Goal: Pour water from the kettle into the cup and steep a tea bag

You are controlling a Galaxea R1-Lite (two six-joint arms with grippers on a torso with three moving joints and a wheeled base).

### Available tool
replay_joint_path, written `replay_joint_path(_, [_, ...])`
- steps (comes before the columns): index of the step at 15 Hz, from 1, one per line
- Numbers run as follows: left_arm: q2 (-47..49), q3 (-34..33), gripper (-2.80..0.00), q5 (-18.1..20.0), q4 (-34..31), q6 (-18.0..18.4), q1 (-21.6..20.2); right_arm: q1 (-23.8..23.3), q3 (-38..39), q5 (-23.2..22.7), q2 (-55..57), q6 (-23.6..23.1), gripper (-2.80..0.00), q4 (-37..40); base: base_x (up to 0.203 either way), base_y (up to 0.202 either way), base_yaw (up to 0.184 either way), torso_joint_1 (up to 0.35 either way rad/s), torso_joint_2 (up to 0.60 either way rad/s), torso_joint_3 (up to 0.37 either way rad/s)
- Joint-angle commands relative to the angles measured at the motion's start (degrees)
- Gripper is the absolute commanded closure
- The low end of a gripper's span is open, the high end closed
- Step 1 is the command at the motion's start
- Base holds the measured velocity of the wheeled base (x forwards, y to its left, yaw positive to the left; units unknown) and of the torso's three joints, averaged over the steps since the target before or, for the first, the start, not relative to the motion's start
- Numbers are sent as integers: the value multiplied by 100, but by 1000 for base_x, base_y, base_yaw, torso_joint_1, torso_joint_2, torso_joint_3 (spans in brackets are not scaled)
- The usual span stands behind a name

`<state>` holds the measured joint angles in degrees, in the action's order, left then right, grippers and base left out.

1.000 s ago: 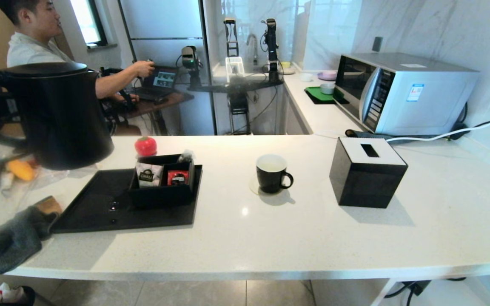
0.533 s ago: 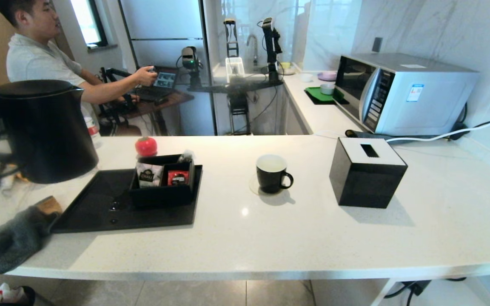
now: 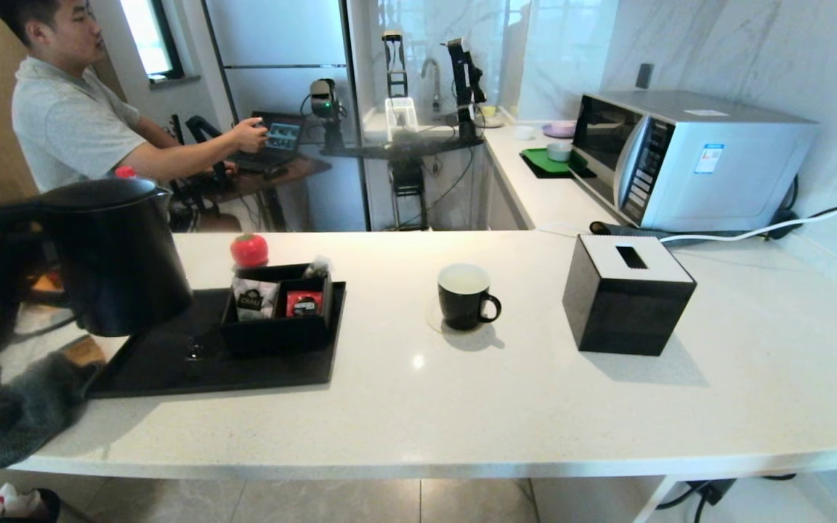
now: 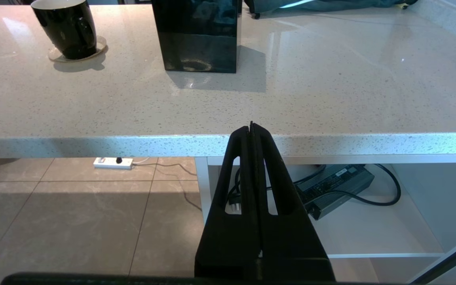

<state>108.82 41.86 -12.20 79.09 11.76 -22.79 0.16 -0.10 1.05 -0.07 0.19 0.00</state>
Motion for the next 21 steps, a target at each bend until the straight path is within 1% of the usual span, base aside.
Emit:
replay_joint_path(1, [555,21,0,-10,182,-3,65,2,1,1,7,-2,0,0,0,0,0,0,0,0])
replay_joint_path(4, [1068,219,0,-12,446,0,188,2,1,1,7,-2,0,0,0,0,0,0,0,0])
replay_joint_path(9, [1723,966,0,-11,479,-10,287,2,1,1,7,-2,0,0,0,0,0,0,0,0])
replay_joint_path(10, [1801,1076,0,-15,484,-30,299,2,1,1,7,-2,0,0,0,0,0,0,0,0])
replay_joint_path(12, [1961,1318,0,-22,477,-186,333,2,1,1,7,-2,0,0,0,0,0,0,0,0])
replay_joint_path(18, [2128,1316,0,-54,511,-235,416,2,1,1,7,-2,0,0,0,0,0,0,0,0])
replay_joint_path(21, [2229,1324,0,-116,511,-446,457,2,1,1,7,-2,0,0,0,0,0,0,0,0])
